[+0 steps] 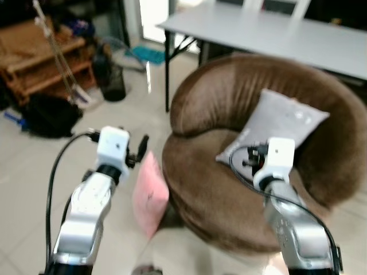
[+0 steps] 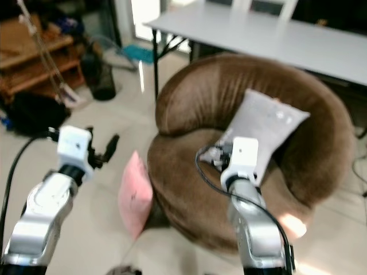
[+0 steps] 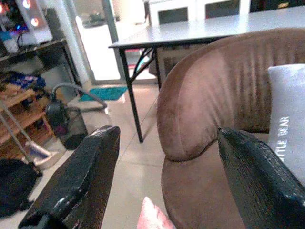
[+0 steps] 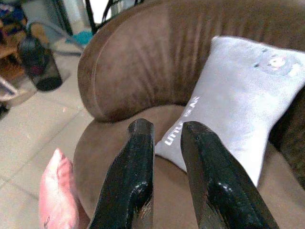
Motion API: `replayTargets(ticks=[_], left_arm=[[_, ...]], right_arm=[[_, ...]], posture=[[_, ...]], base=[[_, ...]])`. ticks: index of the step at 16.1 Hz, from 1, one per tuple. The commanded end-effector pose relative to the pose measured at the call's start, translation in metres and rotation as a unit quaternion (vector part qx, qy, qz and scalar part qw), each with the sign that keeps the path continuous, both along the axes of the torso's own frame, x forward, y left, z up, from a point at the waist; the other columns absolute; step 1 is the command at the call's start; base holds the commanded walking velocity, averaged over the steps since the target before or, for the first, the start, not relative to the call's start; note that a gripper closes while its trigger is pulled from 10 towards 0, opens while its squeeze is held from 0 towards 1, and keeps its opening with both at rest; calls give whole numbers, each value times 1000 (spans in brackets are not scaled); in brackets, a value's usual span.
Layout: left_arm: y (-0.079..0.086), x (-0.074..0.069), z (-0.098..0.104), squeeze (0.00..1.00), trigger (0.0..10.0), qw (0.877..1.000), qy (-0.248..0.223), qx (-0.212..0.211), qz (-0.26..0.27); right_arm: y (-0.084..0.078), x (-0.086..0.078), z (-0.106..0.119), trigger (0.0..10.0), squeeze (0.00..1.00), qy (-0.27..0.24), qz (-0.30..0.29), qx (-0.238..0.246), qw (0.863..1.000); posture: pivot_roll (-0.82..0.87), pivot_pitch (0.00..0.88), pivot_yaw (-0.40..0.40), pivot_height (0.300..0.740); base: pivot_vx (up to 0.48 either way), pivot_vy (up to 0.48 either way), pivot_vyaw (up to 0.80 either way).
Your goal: Move the pillow to the sofa from floor
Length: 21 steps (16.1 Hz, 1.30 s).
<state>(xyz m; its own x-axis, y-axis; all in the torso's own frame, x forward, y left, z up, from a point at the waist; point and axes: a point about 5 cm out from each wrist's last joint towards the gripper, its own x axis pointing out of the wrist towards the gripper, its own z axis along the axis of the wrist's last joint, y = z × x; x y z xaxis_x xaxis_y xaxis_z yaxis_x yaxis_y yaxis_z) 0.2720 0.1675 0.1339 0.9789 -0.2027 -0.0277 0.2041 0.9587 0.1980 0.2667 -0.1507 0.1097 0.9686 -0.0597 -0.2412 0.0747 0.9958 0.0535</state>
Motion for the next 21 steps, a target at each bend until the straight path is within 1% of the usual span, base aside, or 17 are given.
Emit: replayTargets(ticks=[1, 2, 7, 21], left_arm=[[-3, 2, 1, 0, 10000, 1000, -5, 4, -3], [-3, 3, 1, 0, 10000, 1000, -5, 5, -4], [-3, 6, 3, 0, 10000, 1000, -10, 11, -11], [-4, 2, -4, 0, 10000, 1000, -2, 16, -14]], right_arm=[[-4, -2, 0, 10000, 0, 5, -7, -3, 1000], [-4, -2, 0, 10000, 0, 5, -8, -2, 1000], [-6, -3, -4, 10000, 0, 10, -13, -1, 1000], [-4, -4, -3, 10000, 0, 7, -3, -2, 1000]], posture=[[-19, 27, -3, 740], [-19, 27, -4, 740], [-16, 26, -4, 740], [-22, 18, -11, 740]], base=[[0, 439, 0], [0, 439, 0], [0, 440, -800], [0, 438, -800]])
